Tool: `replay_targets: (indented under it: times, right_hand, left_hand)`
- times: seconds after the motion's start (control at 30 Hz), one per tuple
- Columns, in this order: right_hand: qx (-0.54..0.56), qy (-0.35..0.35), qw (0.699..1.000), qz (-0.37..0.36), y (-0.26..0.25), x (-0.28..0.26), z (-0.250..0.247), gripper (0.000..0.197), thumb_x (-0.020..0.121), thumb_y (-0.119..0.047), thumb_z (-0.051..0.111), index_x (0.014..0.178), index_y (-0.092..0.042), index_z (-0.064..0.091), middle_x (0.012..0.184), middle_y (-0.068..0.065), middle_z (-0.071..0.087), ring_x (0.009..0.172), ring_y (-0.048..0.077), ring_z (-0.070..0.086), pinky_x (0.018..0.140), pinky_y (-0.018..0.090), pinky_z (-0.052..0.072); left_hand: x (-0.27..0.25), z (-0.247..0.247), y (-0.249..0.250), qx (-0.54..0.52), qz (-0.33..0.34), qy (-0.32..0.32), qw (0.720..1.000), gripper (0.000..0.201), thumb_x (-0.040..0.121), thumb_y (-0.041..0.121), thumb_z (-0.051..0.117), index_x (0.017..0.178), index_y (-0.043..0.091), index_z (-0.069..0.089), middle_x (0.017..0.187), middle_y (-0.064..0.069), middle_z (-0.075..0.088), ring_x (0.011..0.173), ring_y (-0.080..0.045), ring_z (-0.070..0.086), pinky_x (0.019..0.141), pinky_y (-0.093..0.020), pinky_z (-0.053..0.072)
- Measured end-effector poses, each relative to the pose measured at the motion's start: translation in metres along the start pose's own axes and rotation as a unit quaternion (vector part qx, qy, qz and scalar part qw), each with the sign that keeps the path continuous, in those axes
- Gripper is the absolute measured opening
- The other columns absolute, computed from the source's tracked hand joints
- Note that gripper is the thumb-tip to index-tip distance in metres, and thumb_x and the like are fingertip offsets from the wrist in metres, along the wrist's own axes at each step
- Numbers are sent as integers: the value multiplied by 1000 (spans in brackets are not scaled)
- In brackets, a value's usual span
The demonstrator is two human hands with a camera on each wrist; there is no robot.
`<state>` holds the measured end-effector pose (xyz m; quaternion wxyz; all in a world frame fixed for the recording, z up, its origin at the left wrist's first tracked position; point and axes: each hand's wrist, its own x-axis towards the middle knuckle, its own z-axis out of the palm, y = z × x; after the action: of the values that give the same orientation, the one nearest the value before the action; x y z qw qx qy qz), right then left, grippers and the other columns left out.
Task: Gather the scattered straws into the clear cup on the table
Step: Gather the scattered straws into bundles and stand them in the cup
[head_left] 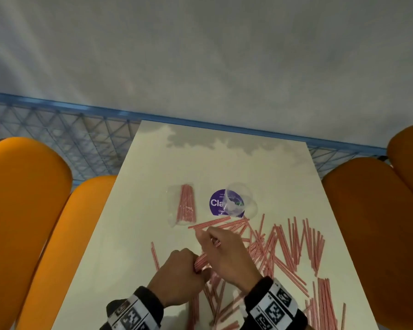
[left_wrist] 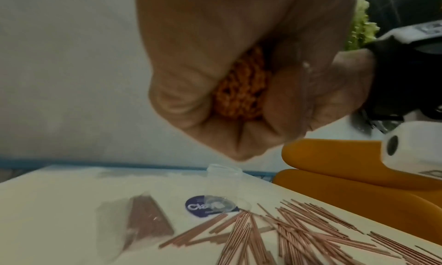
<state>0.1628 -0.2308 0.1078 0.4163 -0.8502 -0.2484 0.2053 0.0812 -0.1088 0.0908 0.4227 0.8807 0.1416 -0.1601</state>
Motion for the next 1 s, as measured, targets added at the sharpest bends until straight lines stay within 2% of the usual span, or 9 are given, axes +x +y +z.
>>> replay_targets:
  times: [0.2, 0.33, 0.47, 0.53, 0.6, 0.7, 0.8, 0.9, 1.0]
  right_hand:
    - [-19, -34, 999, 21, 16, 10, -30, 48, 100, -44, 42, 59, -19, 43, 58, -3, 45, 52, 4, 37, 55, 19, 30]
    - [-32, -5, 999, 40, 27, 10, -39, 48, 96, -44, 50, 59, -14, 42, 58, 0, 47, 53, 8, 38, 58, 26, 37]
    - [-92, 5, 995, 40, 36, 33, -75, 42, 95, -33, 50, 59, -12, 45, 57, 5, 51, 49, 12, 40, 60, 39, 49]
    - [-157, 51, 985, 39, 45, 56, -106, 43, 96, -34, 48, 58, -15, 40, 51, 0, 43, 45, 15, 35, 54, 42, 45]
    - [-218, 119, 968, 36, 57, 86, -137, 45, 98, -36, 45, 59, -17, 33, 49, -2, 38, 43, 15, 32, 52, 38, 39]
    - [-272, 172, 947, 19, 77, 126, -151, 39, 99, -38, 40, 68, -16, 36, 56, 2, 48, 51, 27, 46, 53, 34, 37]
    - [-360, 106, 927, 1, 91, 151, -129, 31, 102, -38, 33, 89, -15, 50, 73, 7, 60, 66, 31, 57, 57, 32, 38]
    - [-420, -7, 907, 9, 103, 160, -104, 33, 103, -36, 31, 110, -13, 53, 98, 11, 66, 89, 33, 63, 66, 36, 41]
    - [-404, -26, 914, 33, 114, 160, -91, 32, 103, -36, 32, 115, -12, 50, 108, 9, 63, 99, 32, 62, 69, 37, 40]
  left_hand:
    - [28, 18, 24, 127, -11, 10, 992, 28, 83, 36, 46, 60, 24, 34, 63, 3, 41, 55, -15, 41, 49, -28, 29]
    - [42, 27, 48, 158, -5, 12, 987, 16, 86, 31, 47, 74, 21, 42, 69, 4, 41, 65, -16, 43, 57, -27, 33]
    - [78, 24, 67, 88, 46, -18, 995, 14, 83, 31, 58, 78, 19, 56, 69, 4, 58, 64, -17, 58, 59, -27, 40]
    - [106, 14, 68, 80, 32, -13, 996, 25, 80, 39, 69, 88, 20, 54, 82, 5, 61, 72, -15, 58, 65, -29, 46]
    - [139, 5, 64, 111, 27, 42, 993, 50, 73, 46, 76, 107, 20, 50, 102, 3, 57, 91, -17, 57, 78, -34, 50]
    - [187, 6, 57, 137, 20, 103, 985, 97, 59, 59, 79, 134, 18, 34, 127, -3, 48, 113, -25, 53, 92, -45, 49]
    - [218, 21, 60, 142, 4, 67, 988, 120, 58, 61, 80, 149, 21, 14, 148, -2, 33, 128, -26, 44, 102, -51, 41]
    - [230, 32, 62, 115, -2, 57, 992, 102, 66, 47, 81, 145, 18, 24, 144, 0, 36, 123, -24, 49, 98, -46, 45]
    - [232, 33, 62, 106, 14, 75, 991, 89, 66, 40, 81, 137, 16, 35, 135, -1, 43, 115, -23, 54, 92, -45, 50]
